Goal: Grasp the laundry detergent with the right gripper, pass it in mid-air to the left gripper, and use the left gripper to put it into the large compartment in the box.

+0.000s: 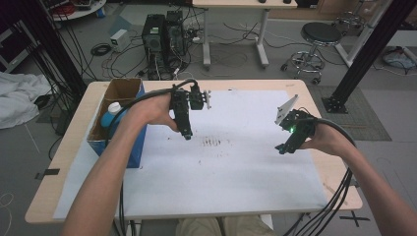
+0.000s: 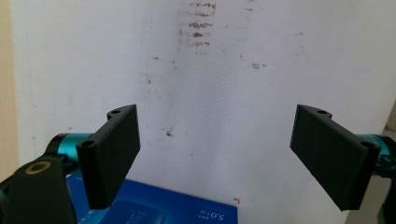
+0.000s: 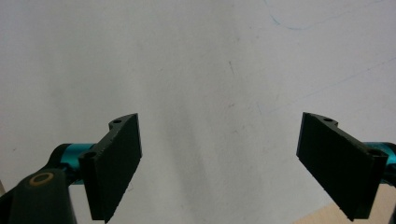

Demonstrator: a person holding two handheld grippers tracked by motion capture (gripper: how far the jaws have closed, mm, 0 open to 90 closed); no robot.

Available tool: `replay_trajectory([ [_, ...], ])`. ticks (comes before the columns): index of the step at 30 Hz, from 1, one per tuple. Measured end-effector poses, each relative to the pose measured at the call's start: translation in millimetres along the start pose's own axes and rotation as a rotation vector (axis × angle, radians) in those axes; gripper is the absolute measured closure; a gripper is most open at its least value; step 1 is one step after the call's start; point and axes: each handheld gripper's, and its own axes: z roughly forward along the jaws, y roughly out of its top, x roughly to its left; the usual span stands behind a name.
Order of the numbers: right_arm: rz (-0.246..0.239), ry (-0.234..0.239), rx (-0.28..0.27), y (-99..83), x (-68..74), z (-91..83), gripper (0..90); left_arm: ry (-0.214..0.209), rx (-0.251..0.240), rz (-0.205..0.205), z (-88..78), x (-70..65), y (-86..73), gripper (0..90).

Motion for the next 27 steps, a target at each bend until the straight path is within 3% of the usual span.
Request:
replay_trajectory([
  [16,-0.002,-0.007,0.005,2.8,-2.1,2.8,13.3,-0.026,-0.011,-0.024,37.2,-5.7,-0.6,16.0],
  [27,0.001,-0.011,0.009,3.4,-1.9,2.9,13.3,-0.050,-0.011,-0.019,45.8,-7.5,-1.6,16.0],
])
